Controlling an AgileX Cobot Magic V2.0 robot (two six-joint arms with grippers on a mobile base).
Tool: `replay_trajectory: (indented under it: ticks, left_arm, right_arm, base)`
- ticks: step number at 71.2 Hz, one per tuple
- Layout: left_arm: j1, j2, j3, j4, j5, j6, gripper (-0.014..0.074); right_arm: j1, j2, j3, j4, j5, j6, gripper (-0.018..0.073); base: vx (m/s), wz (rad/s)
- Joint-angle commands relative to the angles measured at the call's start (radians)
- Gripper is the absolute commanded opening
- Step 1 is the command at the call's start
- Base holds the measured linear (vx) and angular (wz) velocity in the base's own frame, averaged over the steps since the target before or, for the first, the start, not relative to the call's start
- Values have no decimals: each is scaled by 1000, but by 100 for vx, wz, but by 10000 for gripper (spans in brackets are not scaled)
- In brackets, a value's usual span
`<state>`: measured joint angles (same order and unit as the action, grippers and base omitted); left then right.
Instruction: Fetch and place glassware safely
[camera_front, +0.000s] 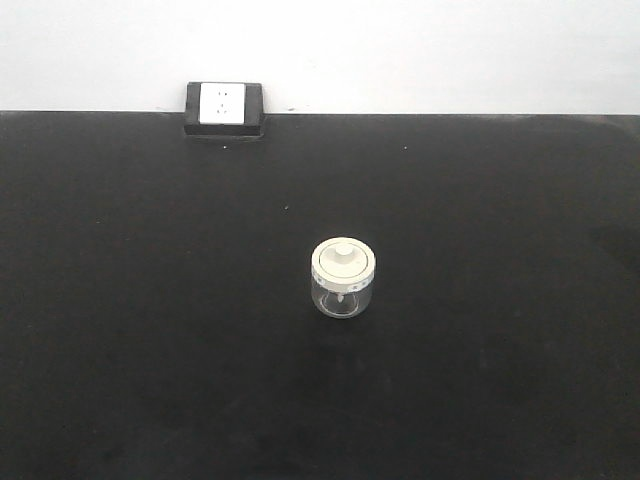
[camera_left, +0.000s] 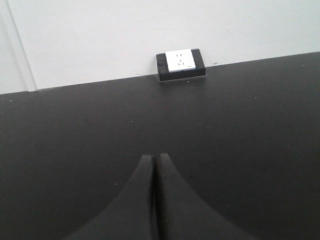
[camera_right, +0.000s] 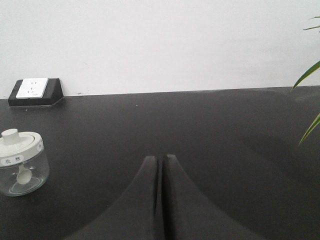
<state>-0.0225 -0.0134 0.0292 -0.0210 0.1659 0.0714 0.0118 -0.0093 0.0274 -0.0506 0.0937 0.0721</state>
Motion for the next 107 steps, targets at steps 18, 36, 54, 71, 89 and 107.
replay_trajectory:
  ticks: [18, 36, 54, 71, 89, 107]
  left_arm:
    - [-1, -9, 28, -8, -64, -3, -7]
    - [-1, -9, 28, -8, -64, -3, -7]
    - [-1, -9, 28, -8, -64, -3, -7]
    - [-1, -9, 28, -8, -64, -3, -7]
    - [-1, -9, 28, -8, -64, -3, -7]
    - [-1, -9, 28, -8, -64, -3, -7]
  right_arm:
    - [-6, -13, 19, -5, -69, -7, -1]
    - [-6, -13, 19, -5, -69, -7, -1]
    - [-6, -13, 19, -5, -68, -7, -1]
    - [-6, -13, 19, -5, -68, -7, -1]
    - [-6, -13, 19, -5, -68, -7, -1]
    - [-6, -13, 19, -5, -68, -7, -1]
  base:
    - [0, 0]
    - [0, 0]
    - [0, 0]
    - [0, 0]
    - [0, 0]
    - [0, 0]
